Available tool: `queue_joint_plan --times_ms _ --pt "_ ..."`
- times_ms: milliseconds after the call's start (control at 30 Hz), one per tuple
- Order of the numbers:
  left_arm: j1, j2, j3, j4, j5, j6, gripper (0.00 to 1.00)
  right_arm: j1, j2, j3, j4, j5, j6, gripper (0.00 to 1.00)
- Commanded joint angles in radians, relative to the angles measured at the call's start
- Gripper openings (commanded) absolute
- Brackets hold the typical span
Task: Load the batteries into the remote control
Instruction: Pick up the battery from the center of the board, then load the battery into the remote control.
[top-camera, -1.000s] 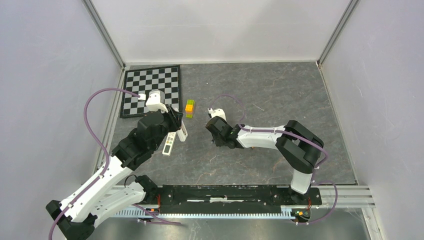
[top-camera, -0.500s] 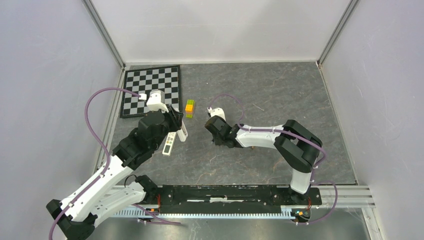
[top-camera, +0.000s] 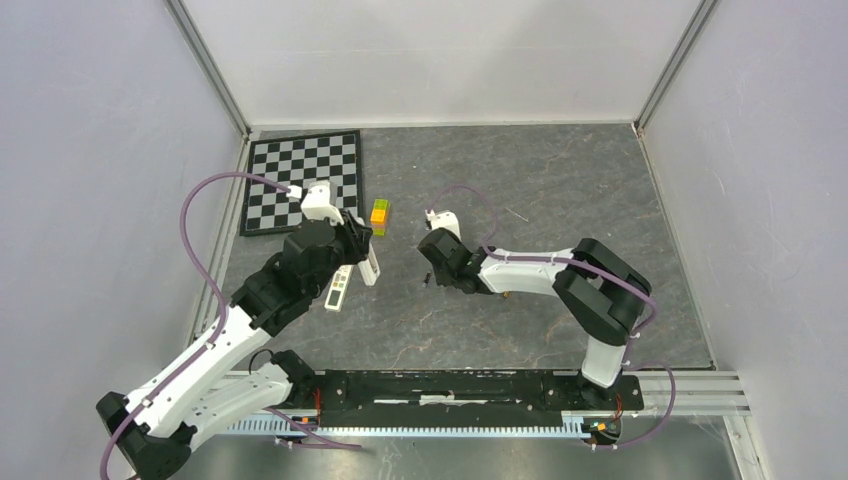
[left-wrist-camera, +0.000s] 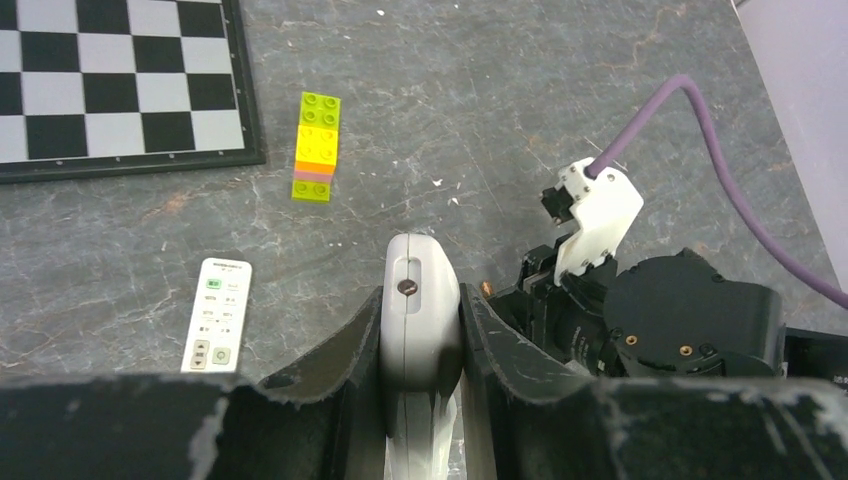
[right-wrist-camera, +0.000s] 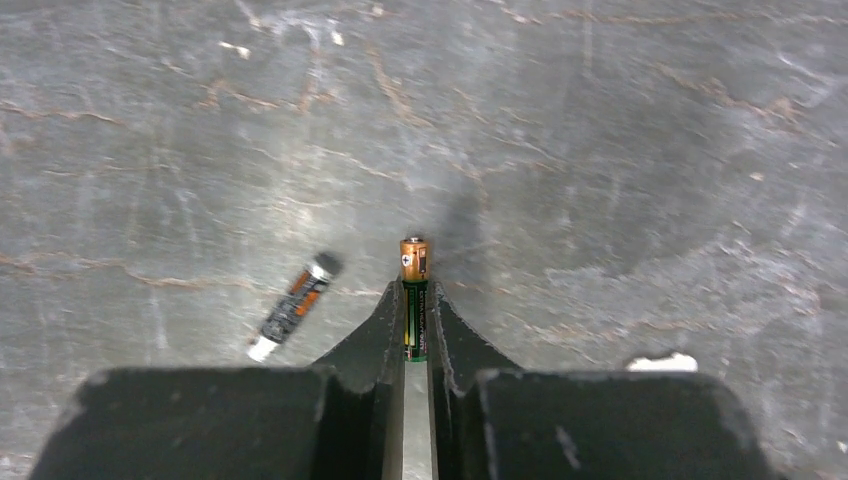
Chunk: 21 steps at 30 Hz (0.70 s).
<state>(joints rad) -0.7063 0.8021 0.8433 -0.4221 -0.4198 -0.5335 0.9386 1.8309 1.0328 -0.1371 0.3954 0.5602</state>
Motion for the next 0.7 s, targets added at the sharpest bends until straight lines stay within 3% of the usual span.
queue_joint_plan --times_ms 0,300,667 --pt "0.005 0.020 -0.019 0.066 0.068 -0.052 0.02 -0.024 -0.099 -0.075 -0.006 0.052 0.003 0.08" --pt "0.005 0.111 -0.073 0.313 0.467 -0.071 0.02 -0.071 -0.468 -0.279 0.177 -0.092 -0.006 0.08" --pt "0.005 0.259 -0.077 0.530 0.559 -0.268 0.02 -0.073 -0.841 -0.441 0.470 -0.317 0.021 0.09"
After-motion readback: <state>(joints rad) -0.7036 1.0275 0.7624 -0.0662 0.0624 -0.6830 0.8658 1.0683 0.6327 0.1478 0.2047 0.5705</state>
